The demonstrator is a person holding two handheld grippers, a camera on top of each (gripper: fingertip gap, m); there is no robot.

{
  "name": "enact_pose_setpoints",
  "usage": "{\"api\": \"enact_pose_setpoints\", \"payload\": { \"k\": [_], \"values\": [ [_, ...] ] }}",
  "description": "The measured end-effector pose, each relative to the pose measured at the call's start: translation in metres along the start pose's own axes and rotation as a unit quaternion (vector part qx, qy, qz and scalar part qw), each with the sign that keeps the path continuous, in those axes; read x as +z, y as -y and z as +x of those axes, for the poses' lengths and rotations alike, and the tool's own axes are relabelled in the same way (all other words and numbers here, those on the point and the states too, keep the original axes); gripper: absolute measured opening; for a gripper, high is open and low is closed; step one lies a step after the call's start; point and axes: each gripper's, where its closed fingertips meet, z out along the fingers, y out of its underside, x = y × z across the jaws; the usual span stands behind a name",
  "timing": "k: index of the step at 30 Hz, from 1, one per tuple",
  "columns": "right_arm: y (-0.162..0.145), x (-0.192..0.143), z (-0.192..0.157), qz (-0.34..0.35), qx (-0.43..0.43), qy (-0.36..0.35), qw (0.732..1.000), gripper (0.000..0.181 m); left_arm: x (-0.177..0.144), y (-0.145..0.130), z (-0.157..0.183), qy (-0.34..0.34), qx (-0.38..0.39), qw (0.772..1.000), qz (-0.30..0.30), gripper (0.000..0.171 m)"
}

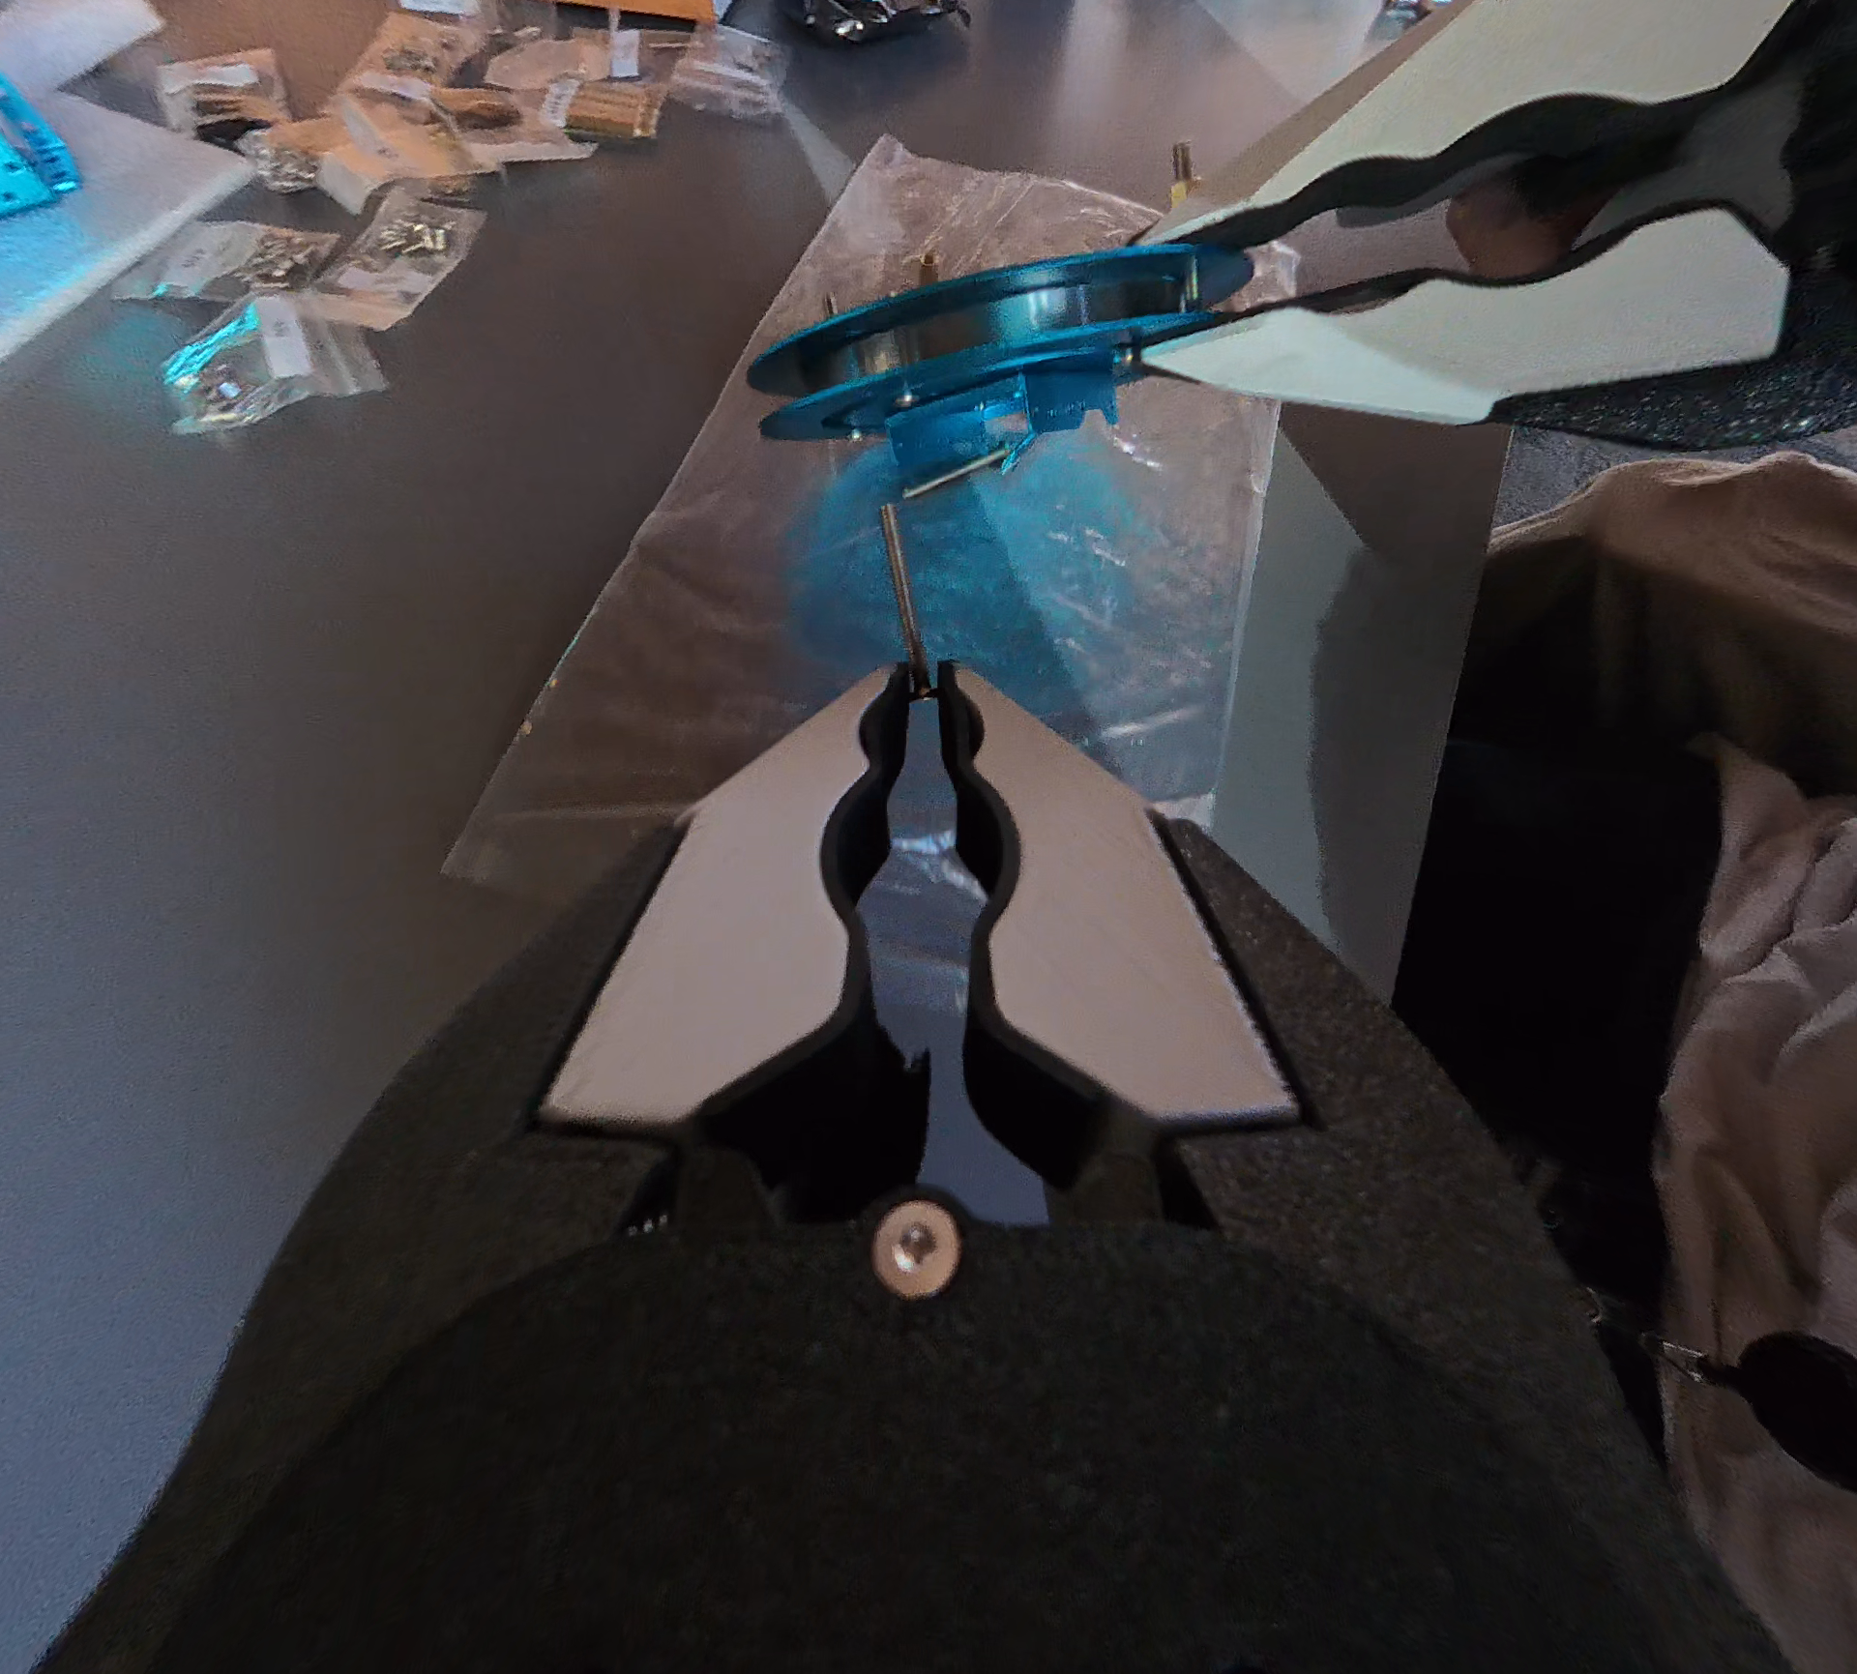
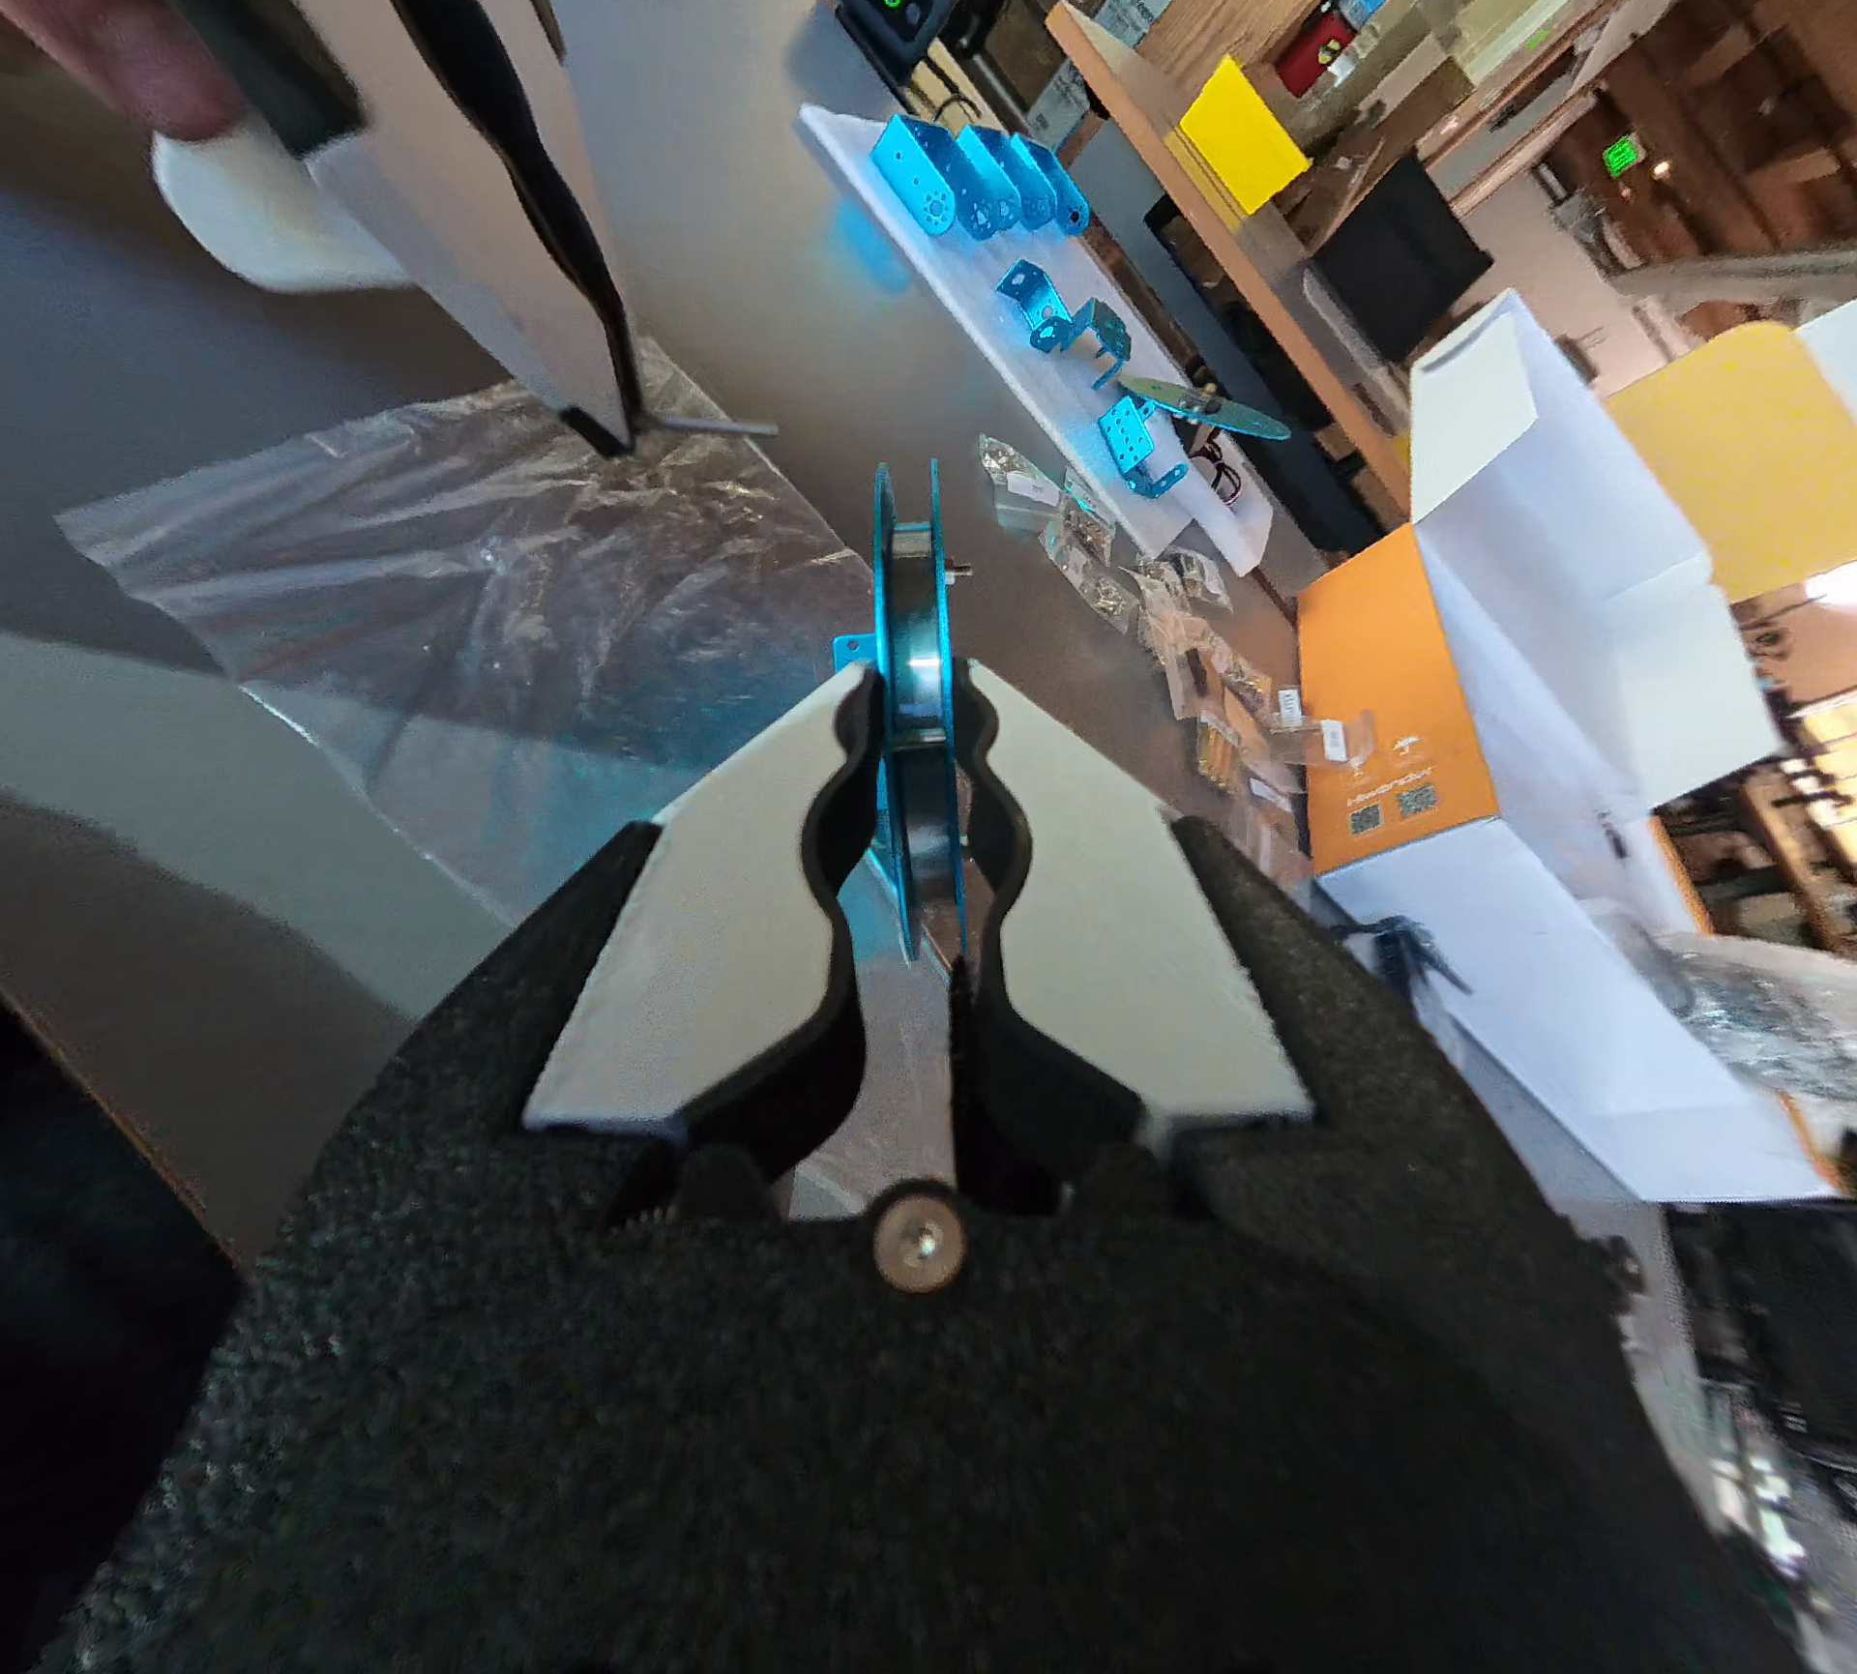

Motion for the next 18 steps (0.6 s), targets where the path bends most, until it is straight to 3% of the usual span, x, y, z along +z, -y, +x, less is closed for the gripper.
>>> {"api": "enact_pose_setpoints", "payload": {
  "k": [7, 18],
  "values": [
    [-0.005, -0.003, 0.020, 0.024, 0.093, 0.043, 0.994, 0.012, 0.026, 0.025, -0.002, -0.034, 0.004, 0.999, -0.020, 0.005],
    [-0.010, -0.007, 0.027, 0.040, 0.123, 0.063, 0.990, 0.012, 0.036, 0.041, 0.002, -0.055, -0.013, 0.998, -0.024, 0.005]
  ]
}}
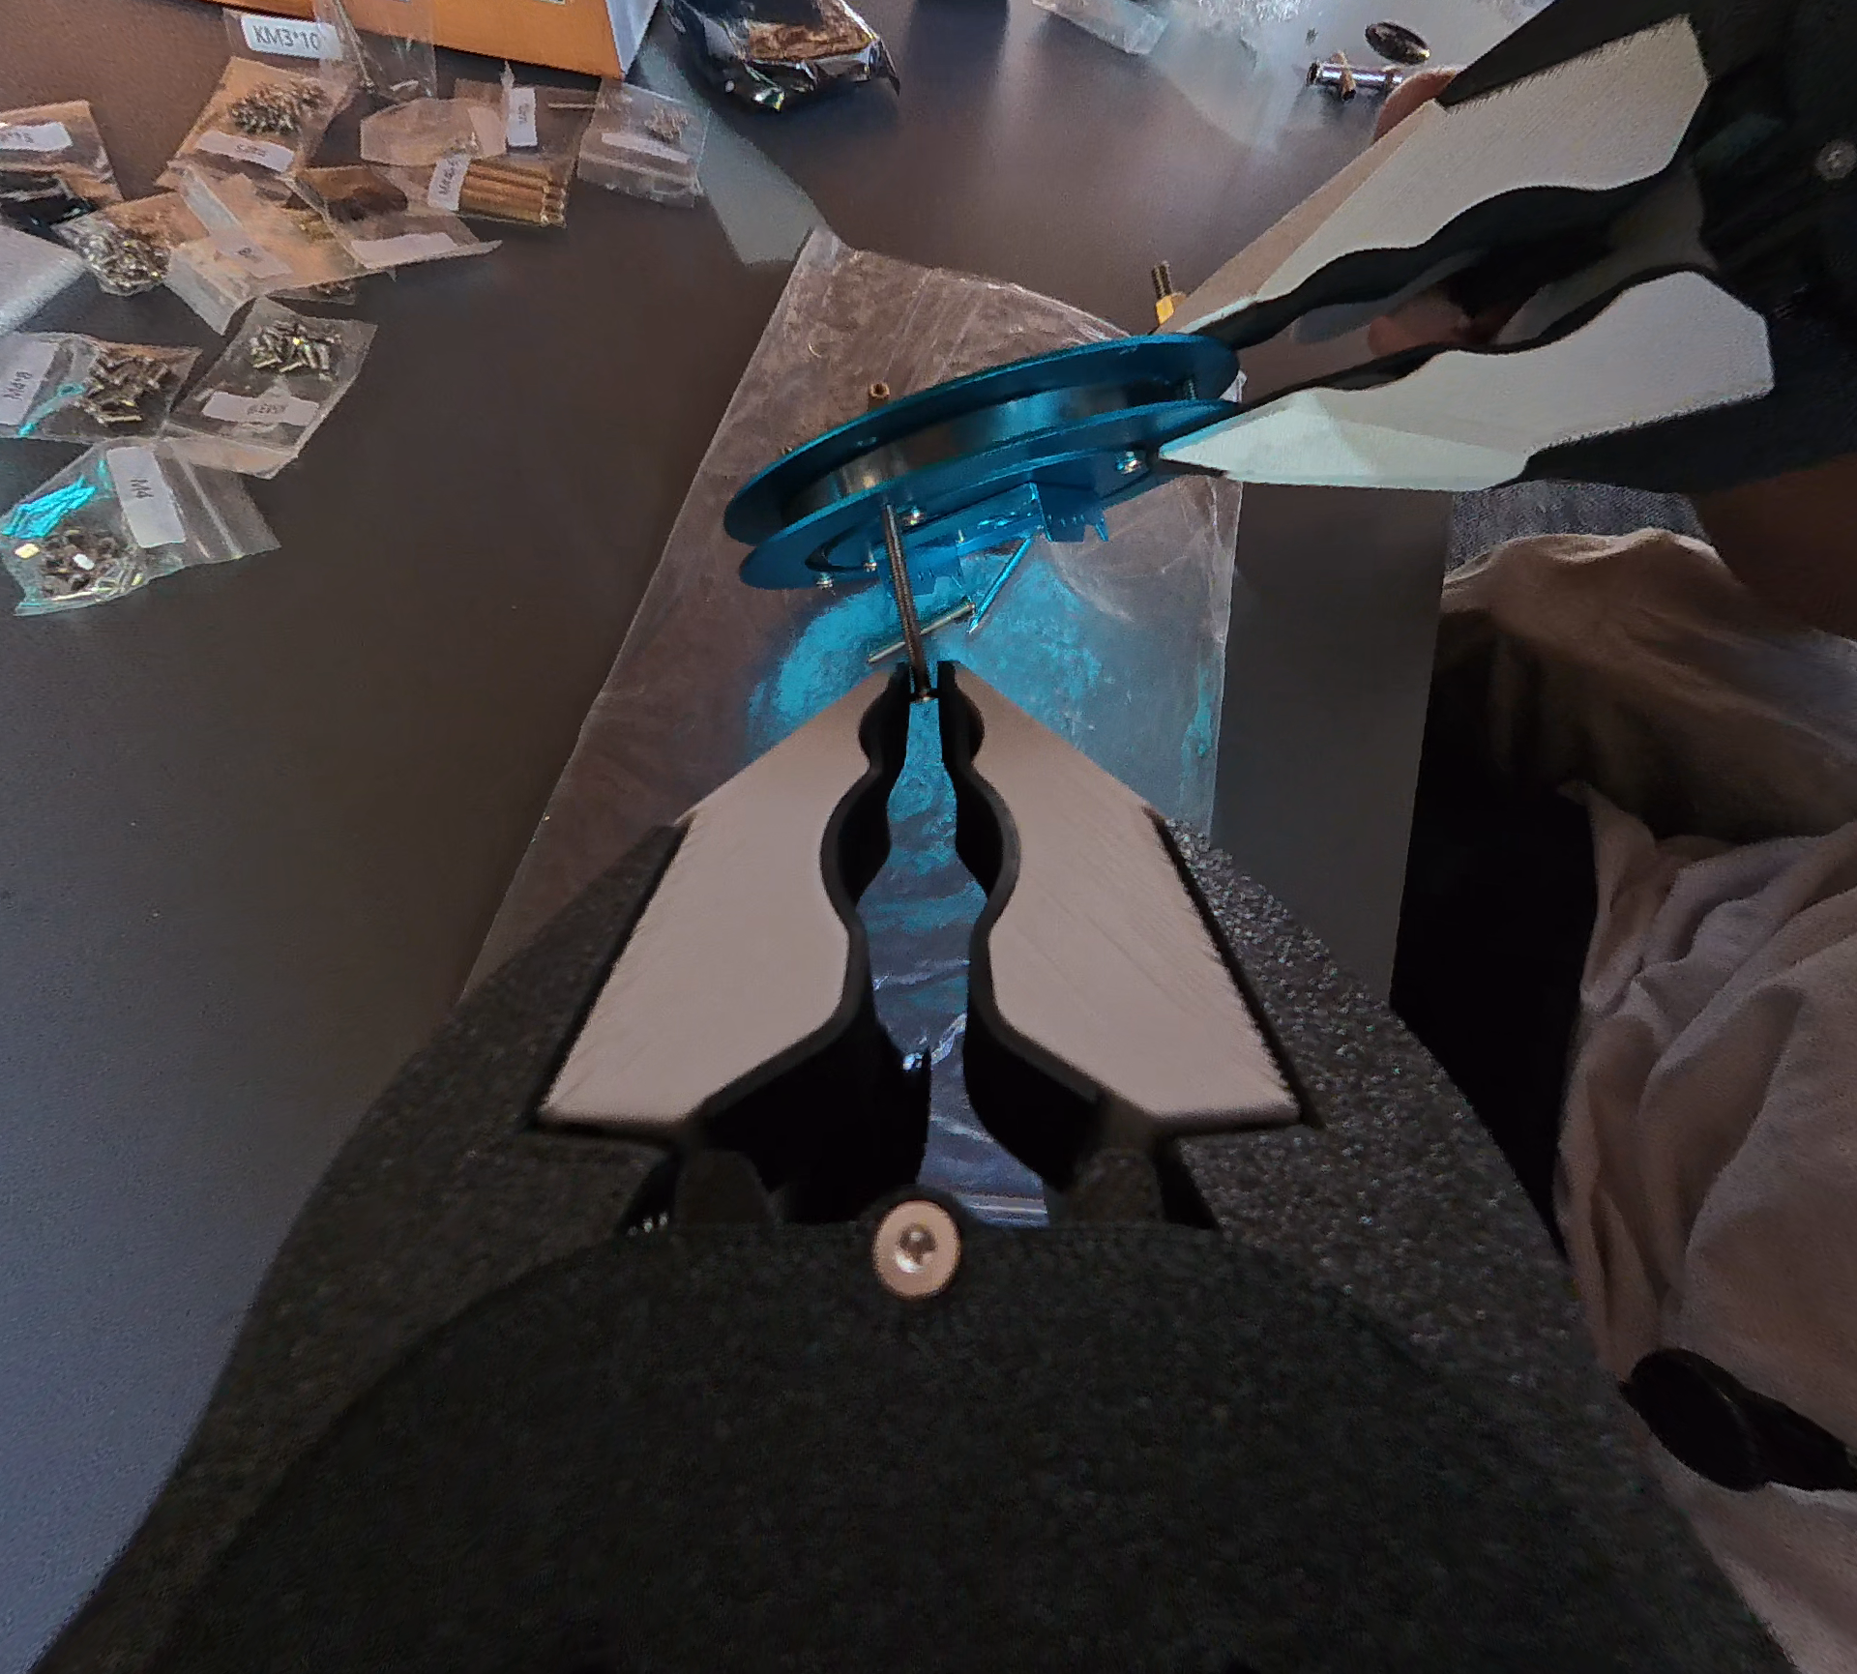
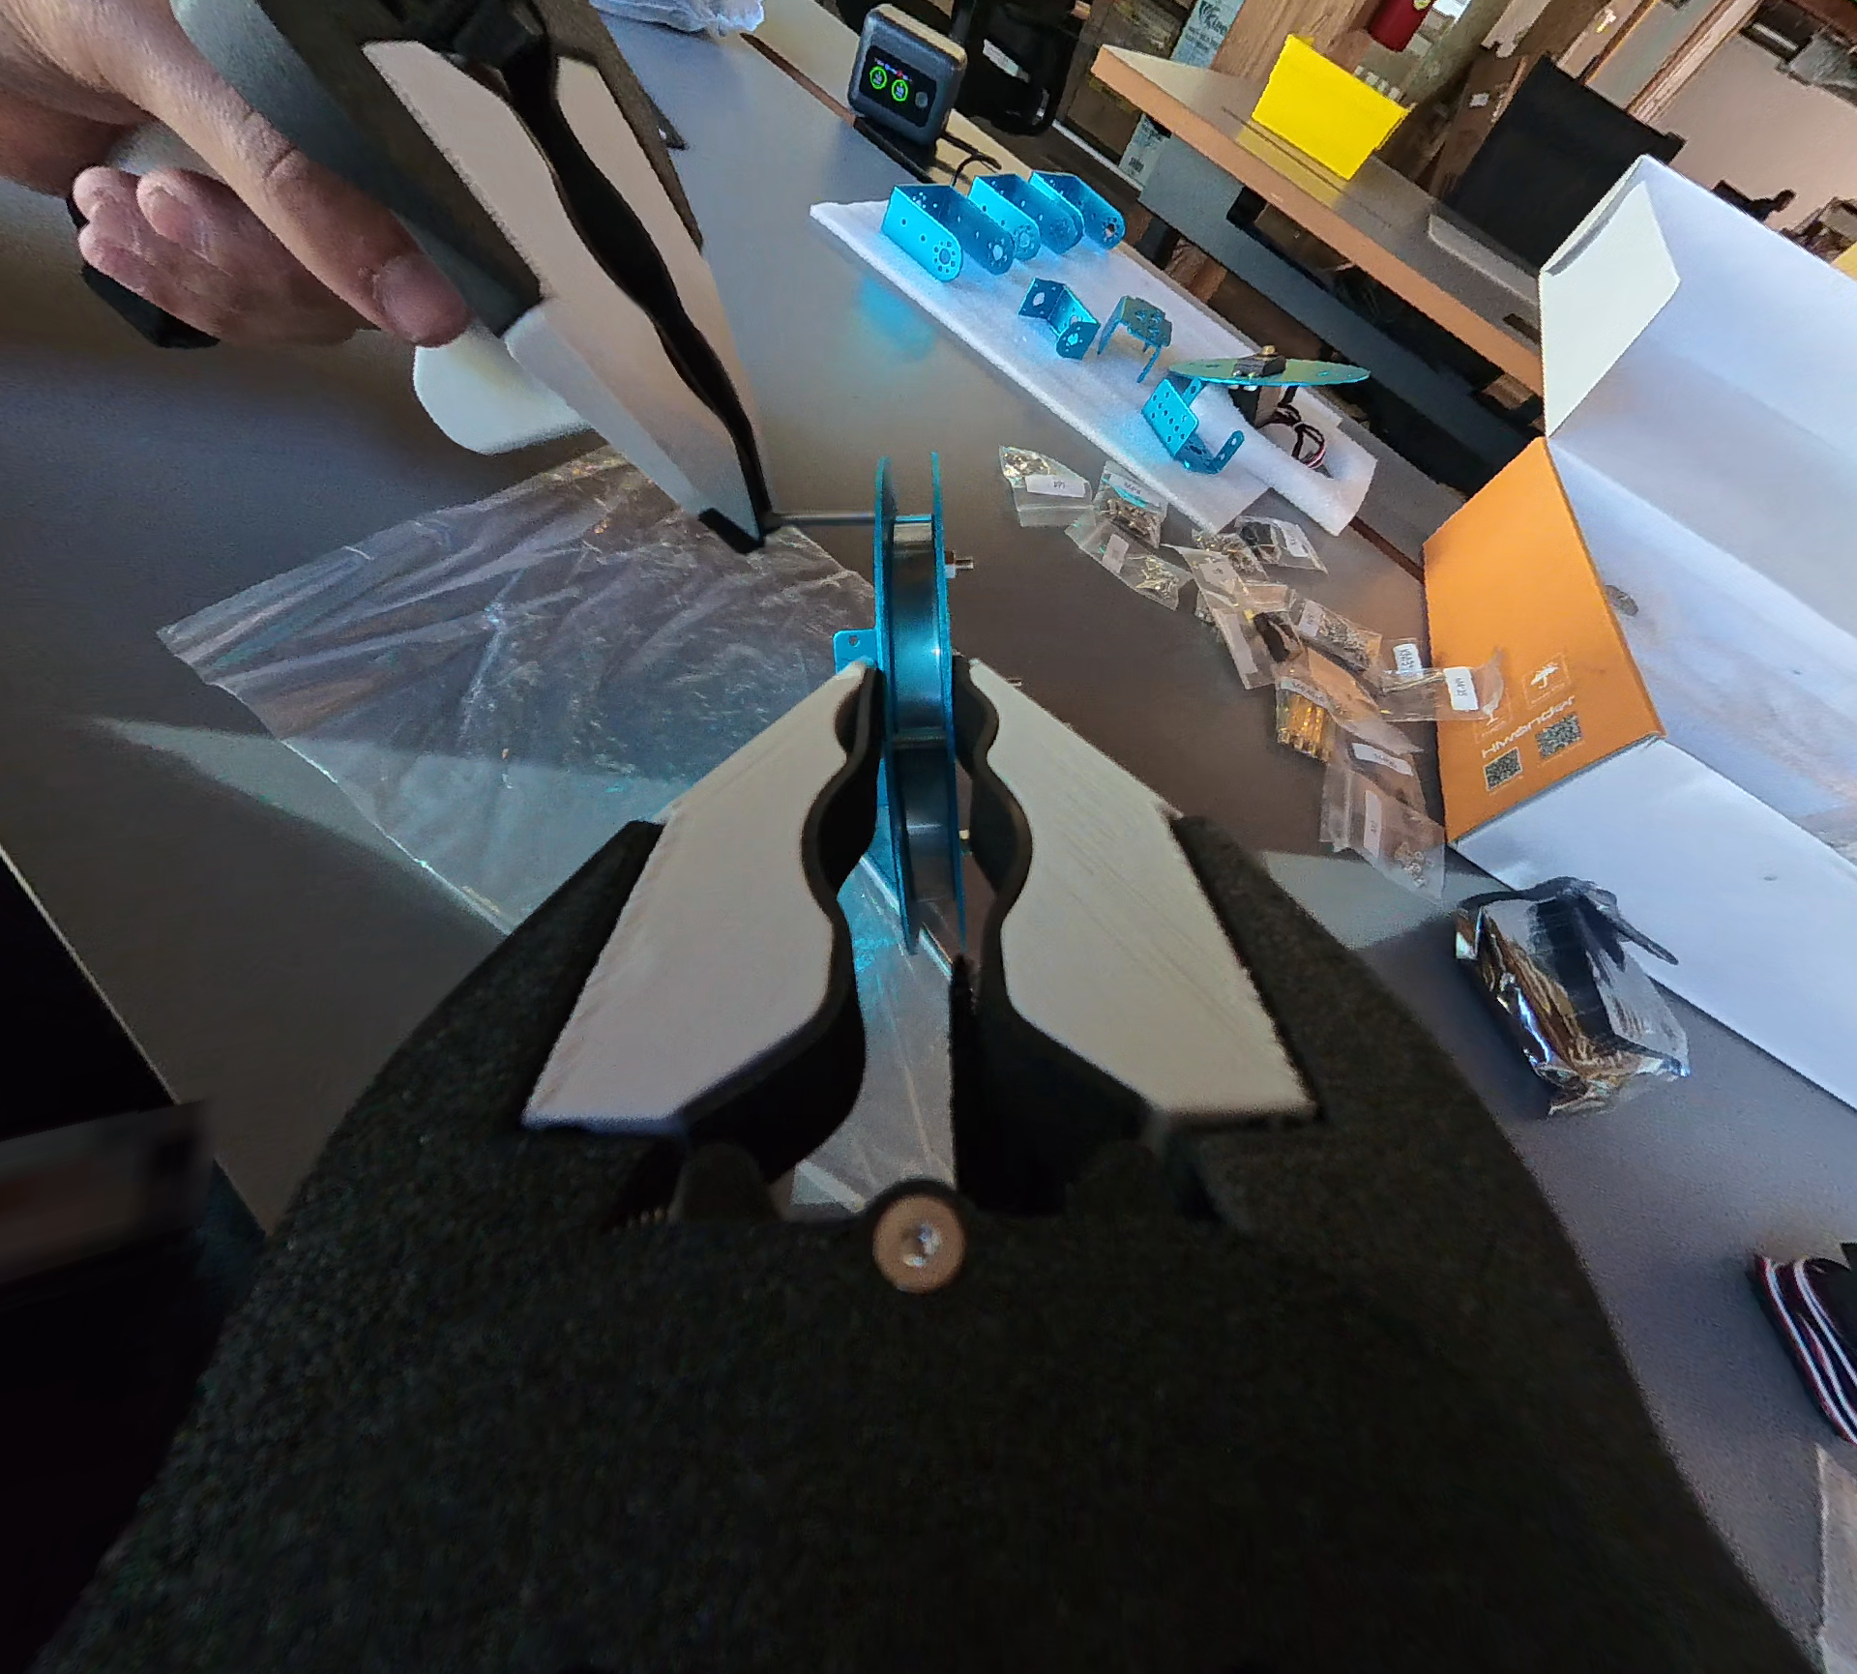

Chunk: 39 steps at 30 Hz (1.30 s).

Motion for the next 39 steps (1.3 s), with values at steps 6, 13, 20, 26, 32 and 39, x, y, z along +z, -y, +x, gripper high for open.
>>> {"api": "enact_pose_setpoints", "payload": {
  "k": [6, 13, 20, 26, 32, 39],
  "values": [
    [0.000, 0.000, 0.000, 0.000, 0.002, 0.002, 1.000, 0.012, 0.001, 0.000, 0.001, -0.005, -0.009, 1.000, -0.001, 0.005],
    [0.000, 0.000, -0.001, -0.002, 0.001, 0.002, 1.000, 0.012, -0.002, 0.002, 0.002, -0.008, -0.015, 1.000, 0.006, 0.005],
    [0.000, -0.001, -0.006, -0.004, -0.007, 0.007, 1.000, 0.013, -0.002, 0.005, 0.002, -0.020, -0.029, 0.999, 0.013, 0.005],
    [-0.001, -0.001, -0.007, -0.004, 0.003, 0.009, 1.000, 0.013, 0.000, 0.009, 0.001, -0.028, -0.032, 0.999, 0.019, 0.005],
    [-0.001, -0.003, -0.011, 0.005, 0.029, 0.034, 0.999, 0.014, 0.006, 0.020, 0.001, -0.042, -0.026, 0.998, 0.036, 0.005],
    [-0.002, -0.005, -0.011, 0.006, 0.031, 0.041, 0.999, 0.015, 0.009, 0.026, 0.001, -0.047, 0.003, 0.999, 0.025, 0.005]
  ]
}}
